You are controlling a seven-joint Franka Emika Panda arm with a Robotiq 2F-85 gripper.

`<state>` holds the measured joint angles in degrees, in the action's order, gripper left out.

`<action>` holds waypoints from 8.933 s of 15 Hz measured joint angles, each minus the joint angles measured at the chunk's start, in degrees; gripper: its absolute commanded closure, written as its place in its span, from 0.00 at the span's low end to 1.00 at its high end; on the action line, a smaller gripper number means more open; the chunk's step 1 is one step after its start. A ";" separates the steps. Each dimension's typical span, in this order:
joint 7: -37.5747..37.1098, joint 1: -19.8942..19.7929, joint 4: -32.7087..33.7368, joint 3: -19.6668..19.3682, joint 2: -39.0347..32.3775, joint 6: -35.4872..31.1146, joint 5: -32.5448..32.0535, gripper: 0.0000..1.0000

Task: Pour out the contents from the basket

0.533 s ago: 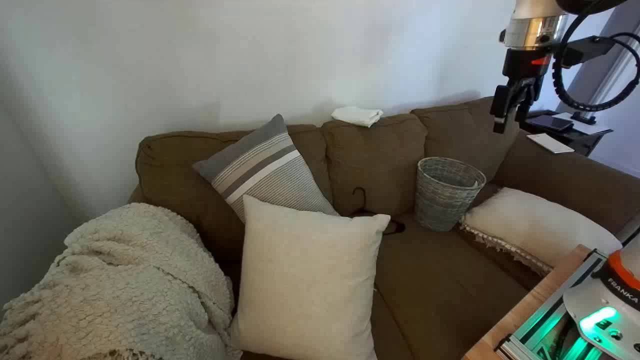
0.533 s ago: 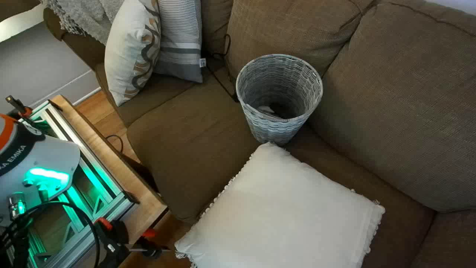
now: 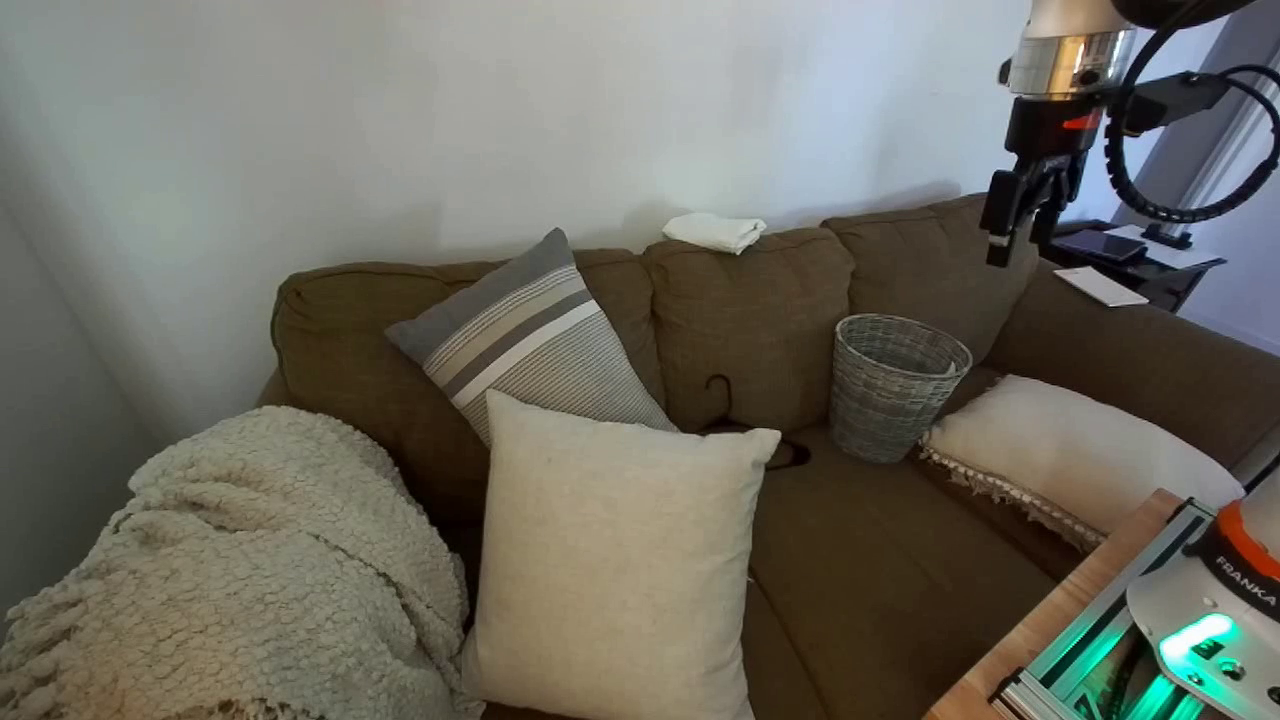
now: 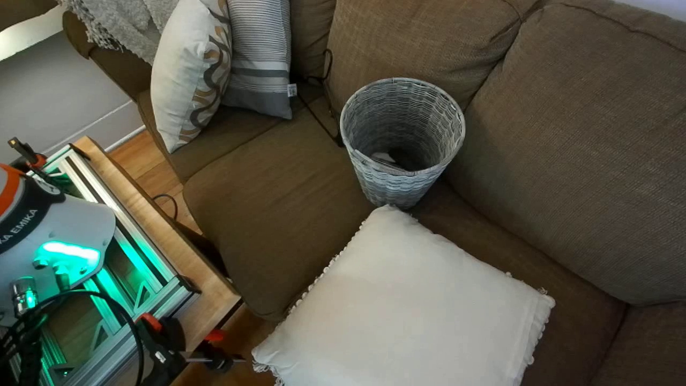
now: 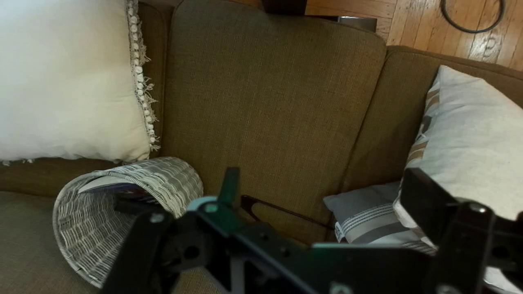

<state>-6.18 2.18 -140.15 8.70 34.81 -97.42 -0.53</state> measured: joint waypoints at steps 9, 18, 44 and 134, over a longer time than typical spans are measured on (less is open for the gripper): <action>0.00 0.00 0.00 0.00 0.00 0.00 0.00 0.00; 0.00 0.00 0.00 0.00 0.00 0.00 0.00 0.00; 0.00 0.00 0.00 0.00 0.00 0.00 0.00 0.00; 0.82 -17.18 22.01 -24.17 -55.04 -30.80 -6.29 0.00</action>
<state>-5.36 -15.01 -118.15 -15.47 -20.23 -128.22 -6.81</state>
